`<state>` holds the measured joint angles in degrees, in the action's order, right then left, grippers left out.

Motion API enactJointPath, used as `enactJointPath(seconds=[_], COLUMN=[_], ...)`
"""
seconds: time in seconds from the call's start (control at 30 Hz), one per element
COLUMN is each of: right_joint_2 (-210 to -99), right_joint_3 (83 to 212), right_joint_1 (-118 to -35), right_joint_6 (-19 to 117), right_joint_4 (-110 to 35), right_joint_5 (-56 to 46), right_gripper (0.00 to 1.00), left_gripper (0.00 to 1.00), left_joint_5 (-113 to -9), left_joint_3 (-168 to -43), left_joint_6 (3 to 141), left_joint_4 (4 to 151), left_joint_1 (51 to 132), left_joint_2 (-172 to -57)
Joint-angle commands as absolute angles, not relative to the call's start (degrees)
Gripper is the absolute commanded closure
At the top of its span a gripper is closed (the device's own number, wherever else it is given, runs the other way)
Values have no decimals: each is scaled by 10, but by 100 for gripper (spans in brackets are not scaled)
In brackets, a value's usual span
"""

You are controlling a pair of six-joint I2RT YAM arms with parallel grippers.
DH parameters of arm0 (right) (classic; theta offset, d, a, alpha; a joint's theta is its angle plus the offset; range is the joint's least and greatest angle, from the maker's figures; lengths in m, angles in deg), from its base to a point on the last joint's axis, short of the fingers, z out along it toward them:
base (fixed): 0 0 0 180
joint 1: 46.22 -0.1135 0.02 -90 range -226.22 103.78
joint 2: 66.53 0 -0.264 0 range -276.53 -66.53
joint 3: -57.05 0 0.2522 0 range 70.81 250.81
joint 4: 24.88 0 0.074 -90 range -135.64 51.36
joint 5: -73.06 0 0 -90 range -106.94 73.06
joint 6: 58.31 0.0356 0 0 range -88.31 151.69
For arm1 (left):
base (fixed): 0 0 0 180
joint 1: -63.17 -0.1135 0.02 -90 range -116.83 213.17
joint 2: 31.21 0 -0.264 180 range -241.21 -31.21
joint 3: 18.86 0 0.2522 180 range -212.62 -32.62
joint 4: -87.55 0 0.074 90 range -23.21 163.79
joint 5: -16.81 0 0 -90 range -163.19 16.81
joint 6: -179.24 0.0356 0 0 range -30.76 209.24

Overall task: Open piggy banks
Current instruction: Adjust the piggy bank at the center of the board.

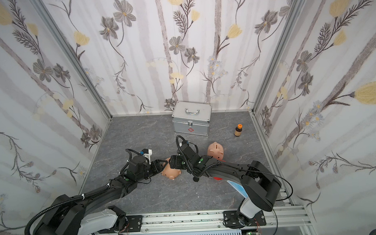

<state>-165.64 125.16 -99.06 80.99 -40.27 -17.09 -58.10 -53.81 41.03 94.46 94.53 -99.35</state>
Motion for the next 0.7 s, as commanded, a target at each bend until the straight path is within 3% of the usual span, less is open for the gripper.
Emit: enactJointPath(seconds=[0.0,0.67], right_joint_2=[-1667,-1703], right_joint_3=[1263,1228], right_joint_1=[-990,-966], right_joint_6=[827,862], right_joint_4=[-399,-344], right_joint_5=[-180,-124], right_gripper=[11,12], left_gripper=[46,51], left_joint_5=[-590,-622], left_joint_3=[-534,-542], left_joint_6=[405,414], left_joint_4=[944,896], left_joint_1=[947,950], left_joint_2=[-992,-966])
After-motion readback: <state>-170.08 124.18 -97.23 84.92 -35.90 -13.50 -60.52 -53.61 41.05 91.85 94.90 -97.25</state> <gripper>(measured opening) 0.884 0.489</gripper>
